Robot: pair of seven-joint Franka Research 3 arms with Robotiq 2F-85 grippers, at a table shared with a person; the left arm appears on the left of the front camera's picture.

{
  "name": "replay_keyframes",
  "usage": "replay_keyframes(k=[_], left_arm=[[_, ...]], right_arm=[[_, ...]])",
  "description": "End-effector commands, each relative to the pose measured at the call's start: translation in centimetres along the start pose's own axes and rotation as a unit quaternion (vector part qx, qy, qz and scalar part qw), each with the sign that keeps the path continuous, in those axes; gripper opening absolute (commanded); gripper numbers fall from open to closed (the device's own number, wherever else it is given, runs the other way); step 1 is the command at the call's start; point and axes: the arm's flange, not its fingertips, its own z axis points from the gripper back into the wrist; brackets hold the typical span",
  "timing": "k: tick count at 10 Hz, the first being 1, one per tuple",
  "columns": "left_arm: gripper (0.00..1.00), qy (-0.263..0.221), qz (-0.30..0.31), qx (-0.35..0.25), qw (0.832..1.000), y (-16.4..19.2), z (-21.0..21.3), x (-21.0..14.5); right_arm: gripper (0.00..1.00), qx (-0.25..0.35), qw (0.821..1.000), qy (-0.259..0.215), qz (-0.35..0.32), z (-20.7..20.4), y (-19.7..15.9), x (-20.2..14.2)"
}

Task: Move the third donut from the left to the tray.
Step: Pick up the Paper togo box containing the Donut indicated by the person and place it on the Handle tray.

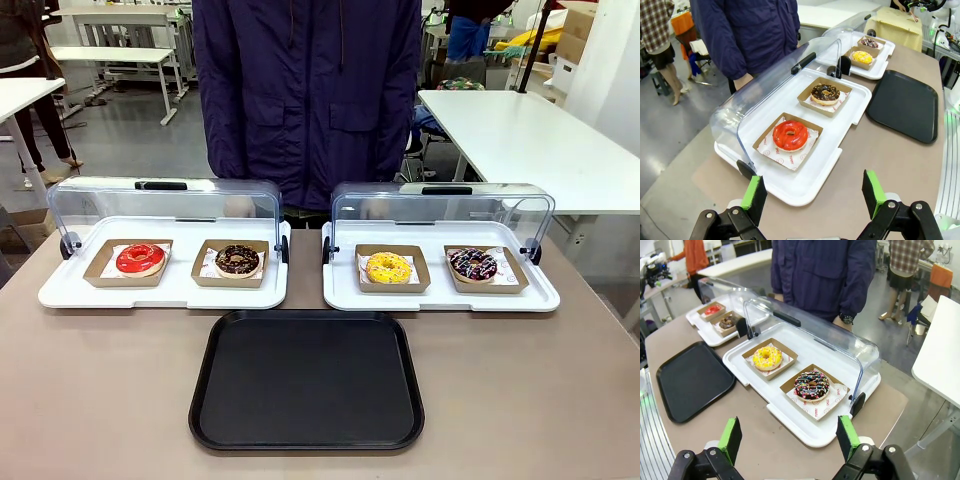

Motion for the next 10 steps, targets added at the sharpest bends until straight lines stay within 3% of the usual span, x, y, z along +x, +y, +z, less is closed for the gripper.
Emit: replay_keyframes(k=[1,10], left_arm=[[1.0,0.002,-0.004,-0.004,1.0,-0.13,0.14,-0.02],[1.0,0.002,-0.004,-0.004,1.0,-0.13,0.14,-0.02]], right_arm=[[1.0,-0.002,1.0,-0.012,0.013,-0.14,-0.33,0.11],[1.0,-0.002,1.0,-0.012,0.013,-0.14,-0.33,0.11]])
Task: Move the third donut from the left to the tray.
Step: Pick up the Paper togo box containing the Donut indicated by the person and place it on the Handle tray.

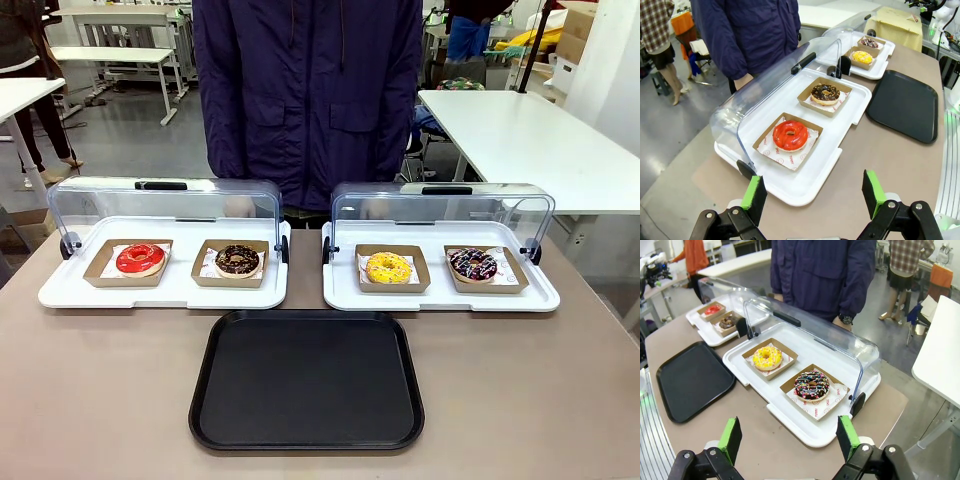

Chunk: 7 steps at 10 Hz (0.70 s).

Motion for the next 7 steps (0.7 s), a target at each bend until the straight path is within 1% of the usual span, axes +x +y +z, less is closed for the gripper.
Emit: replay_keyframes(k=[1,7], left_arm=[[1.0,0.002,-0.004,-0.004,1.0,-0.13,0.14,-0.02],[1.0,0.002,-0.004,-0.004,1.0,-0.13,0.14,-0.02]], right_arm=[[1.0,-0.002,1.0,-0.012,0.012,-0.13,-0.32,0.11],[1.0,-0.002,1.0,-0.012,0.012,-0.13,-0.32,0.11]])
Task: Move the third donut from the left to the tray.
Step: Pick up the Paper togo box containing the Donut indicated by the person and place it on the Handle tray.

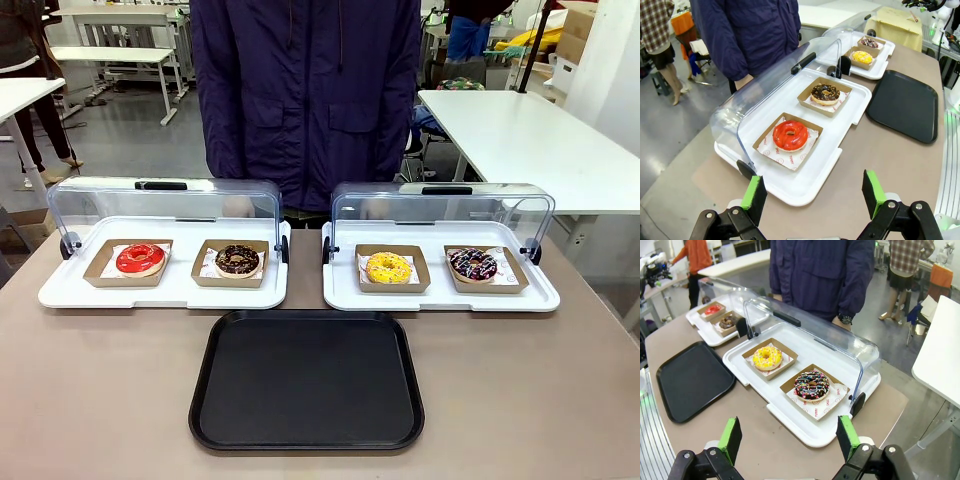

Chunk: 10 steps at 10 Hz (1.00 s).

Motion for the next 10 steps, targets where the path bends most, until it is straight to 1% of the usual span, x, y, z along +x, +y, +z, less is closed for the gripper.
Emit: replay_keyframes(k=[1,10], left_arm=[[1.0,0.002,-0.004,-0.004,1.0,-0.13,0.14,-0.02],[1.0,0.002,-0.004,-0.004,1.0,-0.13,0.14,-0.02]], right_arm=[[1.0,-0.002,1.0,-0.012,0.012,-0.13,-0.32,0.11],[1.0,-0.002,1.0,-0.012,0.012,-0.13,-0.32,0.11]])
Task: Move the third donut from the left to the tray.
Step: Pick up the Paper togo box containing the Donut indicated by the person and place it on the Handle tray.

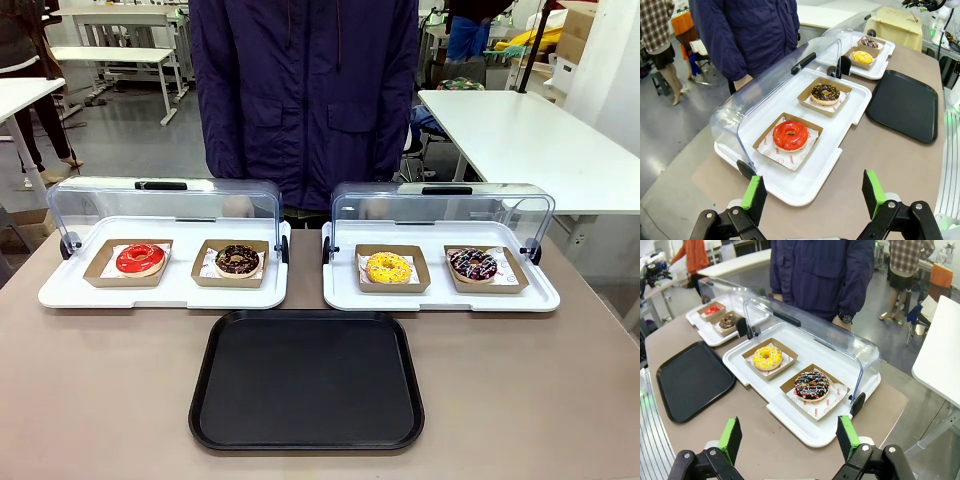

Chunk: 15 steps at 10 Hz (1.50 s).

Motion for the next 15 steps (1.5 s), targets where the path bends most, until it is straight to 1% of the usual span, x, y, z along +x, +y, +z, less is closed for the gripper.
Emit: replay_keyframes(k=[1,15], left_arm=[[1.0,0.002,-0.004,-0.004,1.0,-0.13,0.14,-0.02],[1.0,0.002,-0.004,-0.004,1.0,-0.13,0.14,-0.02]], right_arm=[[1.0,-0.002,1.0,-0.012,0.012,-0.13,-0.32,0.12],[1.0,-0.002,1.0,-0.012,0.012,-0.13,-0.32,0.12]])
